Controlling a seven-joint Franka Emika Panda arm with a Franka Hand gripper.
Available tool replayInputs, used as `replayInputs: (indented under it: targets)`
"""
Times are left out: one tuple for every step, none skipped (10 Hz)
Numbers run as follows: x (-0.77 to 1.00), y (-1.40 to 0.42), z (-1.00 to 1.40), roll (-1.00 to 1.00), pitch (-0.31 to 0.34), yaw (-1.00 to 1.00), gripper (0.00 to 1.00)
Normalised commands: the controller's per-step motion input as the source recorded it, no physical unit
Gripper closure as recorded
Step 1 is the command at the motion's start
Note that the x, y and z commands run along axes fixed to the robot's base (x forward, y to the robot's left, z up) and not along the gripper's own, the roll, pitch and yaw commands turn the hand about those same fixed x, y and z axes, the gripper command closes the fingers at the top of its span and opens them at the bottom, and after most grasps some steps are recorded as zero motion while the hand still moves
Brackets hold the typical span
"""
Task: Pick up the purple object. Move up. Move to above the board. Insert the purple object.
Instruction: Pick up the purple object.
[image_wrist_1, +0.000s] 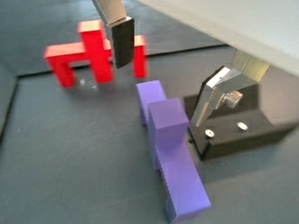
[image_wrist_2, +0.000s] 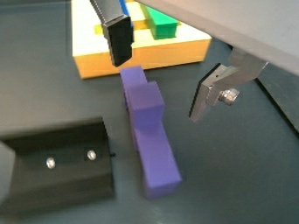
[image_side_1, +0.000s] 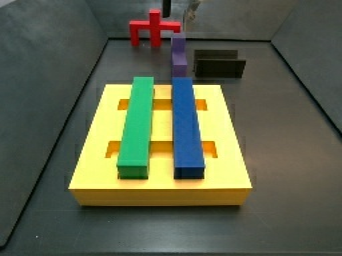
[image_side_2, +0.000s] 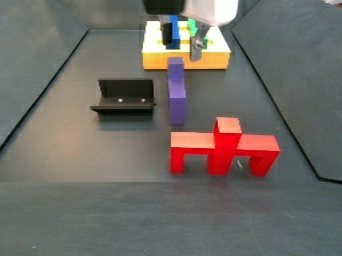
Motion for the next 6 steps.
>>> replayInputs:
  targets:
    - [0.16, -0.19, -0.07, 0.07, -0.074, -0.87, 0.0]
    - [0.05, -0.07, -0.4, 0.0, -0.184, -0.95, 0.0]
    - [0.03, -0.04, -0.37, 0.0, -0.164, -0.99, 0.0]
    - [0.04, -0.05, -0.39, 0.0, -0.181, -0.97, 0.0]
    - [0.19, -0.05, -0.38, 0.05, -0.21, -0.83, 0.0]
    - [0.19, -0.03, -0.31, 0.03, -0.151, -0.86, 0.0]
